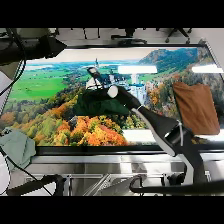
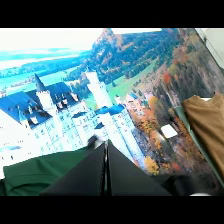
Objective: Fold the shirts.
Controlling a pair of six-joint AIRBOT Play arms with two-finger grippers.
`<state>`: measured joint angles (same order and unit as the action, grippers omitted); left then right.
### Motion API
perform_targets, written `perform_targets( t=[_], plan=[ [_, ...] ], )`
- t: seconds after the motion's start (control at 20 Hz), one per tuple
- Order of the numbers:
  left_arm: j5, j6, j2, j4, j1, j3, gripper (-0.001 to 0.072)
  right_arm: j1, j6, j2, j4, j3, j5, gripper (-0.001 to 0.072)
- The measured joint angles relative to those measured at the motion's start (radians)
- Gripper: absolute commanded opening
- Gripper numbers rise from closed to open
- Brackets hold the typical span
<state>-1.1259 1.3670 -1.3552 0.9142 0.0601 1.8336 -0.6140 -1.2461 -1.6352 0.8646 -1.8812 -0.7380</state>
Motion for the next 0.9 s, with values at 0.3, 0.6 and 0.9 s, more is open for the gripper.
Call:
perform_targets(
  t=[0.3, 0.6, 0.9],
  plan=[
    [0.008, -0.019, 0.005, 0.0, -0.002, -0.007, 0.0012, 0.314, -0.151, 0.13, 0.177, 0.006, -0.375, 0.0547],
    [0.003, -0.022, 0.006, 0.0, -0.002, -0.008, 0.0012, 0.462, -0.186, 0.053, 0.209, 0.069, -0.521, 0.0601],
    [0.001, -0.015, 0.006, -0.003, -0.002, -0.008, 0.0012, 0.461, -0.05, -0.1, -0.041, 0.086, -0.541, 0.0597]
  ],
)
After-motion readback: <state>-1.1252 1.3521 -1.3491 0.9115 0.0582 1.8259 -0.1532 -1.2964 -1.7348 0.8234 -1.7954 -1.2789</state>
